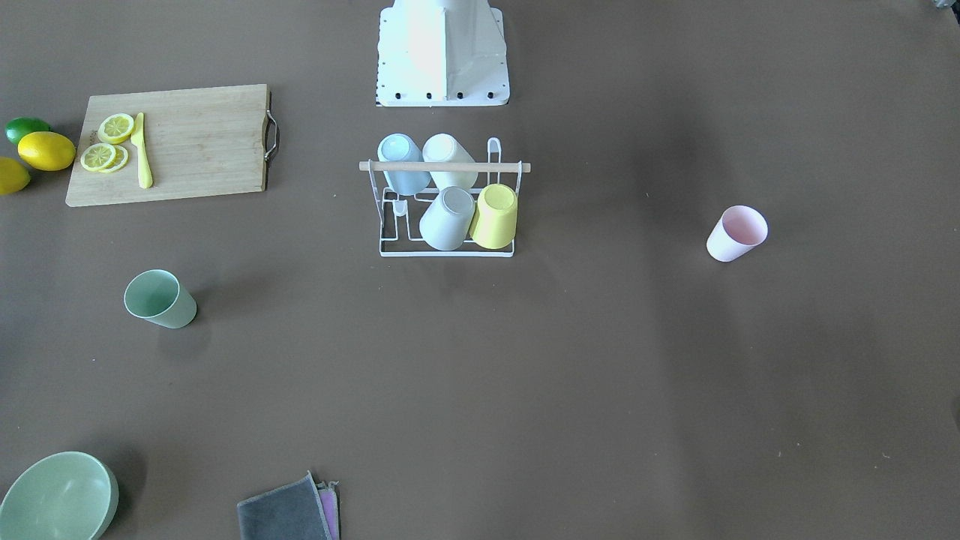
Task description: Place cup on cup holder
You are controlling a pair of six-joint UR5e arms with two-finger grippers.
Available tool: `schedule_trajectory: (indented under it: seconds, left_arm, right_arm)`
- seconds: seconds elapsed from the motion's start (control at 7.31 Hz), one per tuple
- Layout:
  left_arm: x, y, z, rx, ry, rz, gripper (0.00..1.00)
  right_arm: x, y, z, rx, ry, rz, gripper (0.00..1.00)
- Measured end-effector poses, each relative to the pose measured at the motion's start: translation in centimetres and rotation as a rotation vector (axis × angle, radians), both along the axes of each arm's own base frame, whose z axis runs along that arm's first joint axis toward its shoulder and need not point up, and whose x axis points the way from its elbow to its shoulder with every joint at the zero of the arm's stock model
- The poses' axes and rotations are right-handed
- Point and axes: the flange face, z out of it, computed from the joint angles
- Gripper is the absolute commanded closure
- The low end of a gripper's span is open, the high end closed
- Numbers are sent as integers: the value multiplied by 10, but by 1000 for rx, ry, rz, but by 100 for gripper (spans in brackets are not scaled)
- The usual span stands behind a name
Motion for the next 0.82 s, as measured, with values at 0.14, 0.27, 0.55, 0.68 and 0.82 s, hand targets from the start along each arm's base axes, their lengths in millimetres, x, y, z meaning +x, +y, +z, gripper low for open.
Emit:
schedule_trajectory:
  seconds: [0.14, 0.27, 0.55, 0.68, 0.82]
  left_arm:
    - [0, 0, 0, 0, 0, 0, 2]
    - [0, 0, 0, 0, 0, 0, 2]
    - [0, 0, 0, 0, 0, 0, 2]
    - [0, 0, 0, 0, 1, 0, 2]
    - [0, 0, 0, 0, 1, 0, 2]
  right_arm:
    - [-1, 0, -1, -1, -6, -1, 0]
    - [-2, 0, -1, -4, -15, -2, 0]
    - [-2, -1, -2, 0, -21, -2, 0]
    - [-8, -3, -2, 6, -17, -15, 0]
    - [-21, -7, -2, 11, -7, -46, 0]
